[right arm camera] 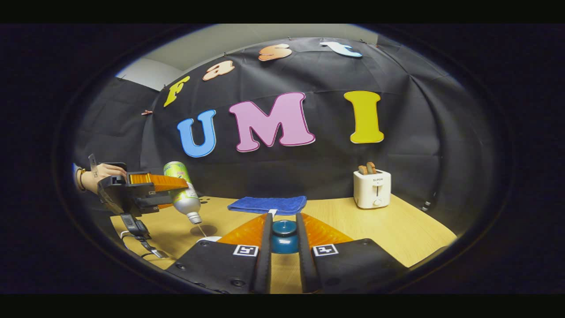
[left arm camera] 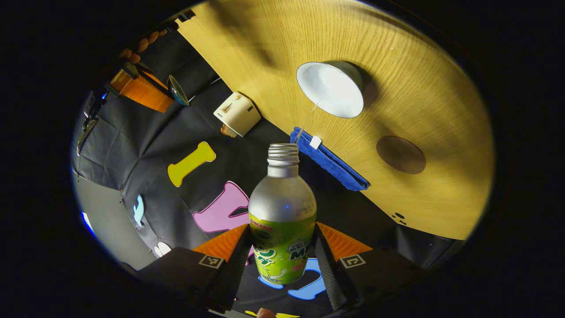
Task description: Open the teacup lid with one hand, grasp the water bottle and pour water into the teacup with the other hand; after pouring, place the water bottle on the coaster and then close the teacup lid.
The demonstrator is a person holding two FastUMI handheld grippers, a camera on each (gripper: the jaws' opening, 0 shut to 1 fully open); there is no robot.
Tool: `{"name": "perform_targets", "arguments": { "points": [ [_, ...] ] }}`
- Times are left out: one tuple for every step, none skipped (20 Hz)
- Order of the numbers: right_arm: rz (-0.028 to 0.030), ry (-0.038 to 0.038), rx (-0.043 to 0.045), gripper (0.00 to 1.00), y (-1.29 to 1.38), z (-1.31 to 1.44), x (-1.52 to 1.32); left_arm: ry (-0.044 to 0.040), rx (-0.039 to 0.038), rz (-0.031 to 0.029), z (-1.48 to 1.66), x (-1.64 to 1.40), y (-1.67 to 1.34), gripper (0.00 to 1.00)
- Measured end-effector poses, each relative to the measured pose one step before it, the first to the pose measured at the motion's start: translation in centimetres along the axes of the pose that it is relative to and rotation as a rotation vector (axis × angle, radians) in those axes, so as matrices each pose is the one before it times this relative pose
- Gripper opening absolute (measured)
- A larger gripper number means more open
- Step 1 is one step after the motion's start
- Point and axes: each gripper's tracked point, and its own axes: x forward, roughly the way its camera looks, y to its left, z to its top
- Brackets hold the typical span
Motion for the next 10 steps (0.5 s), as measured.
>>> {"name": "perform_targets", "arguments": {
  "points": [
    [0.00101, 0.00021, 0.00048, 0.35, 0.06, 0.002, 0.003, -0.00099, 0.00075, 0.00229, 0.105, 0.035, 0.088, 0.8],
    [-0.00048, 0.00072, -0.00023, 0.3, -0.045, -0.092, -0.026, -0.00127, 0.00014, 0.00302, -0.044, 0.038, -0.15, 0.8],
    [0.00036, 0.00082, -0.00049, 0.3, 0.016, -0.015, 0.043, -0.00128, -0.00165, 0.00595, -0.036, -0.034, 0.07, 0.8],
    [0.00034, 0.0001, 0.00018, 0.3, 0.004, 0.089, -0.052, -0.00183, -0.00768, 0.00298, 0.073, 0.019, -0.113, 0.8],
    [0.00007, -0.0007, 0.00017, 0.3, -0.012, 0.081, 0.029, -0.0056, -0.01402, 0.00773, 0.041, -0.074, 0.017, 0.8],
    [0.00027, -0.00104, 0.00037, 0.35, 0.017, -0.027, 0.009, -0.00343, -0.02714, 0.00897, 0.109, -0.12, -0.073, 0.8],
    [-0.00025, -0.00081, 0.00196, 0.35, -0.044, 0.033, -0.002, -0.00268, -0.05152, 0.01153, -0.039, -0.139, 0.055, 0.8],
    [0.00036, 0.00008, 0.0019, 0.3, 0.019, -0.033, 0.092, -0.00647, -0.0637, -0.00213, 0.233, -0.366, -0.36, 0.8],
    [-0.00087, -0.00072, 0.00237, 0.3, -0.029, 0.006, 0.027, -0.00342, -0.07427, -0.00801, 0.414, -0.436, -0.702, 0.8],
    [-0.00043, 0.00034, 0.00234, 0.3, -0.027, 0.011, 0.001, -0.00187, -0.08174, -0.01408, 0.226, -0.288, -0.816, 0.8]
  ]
}}
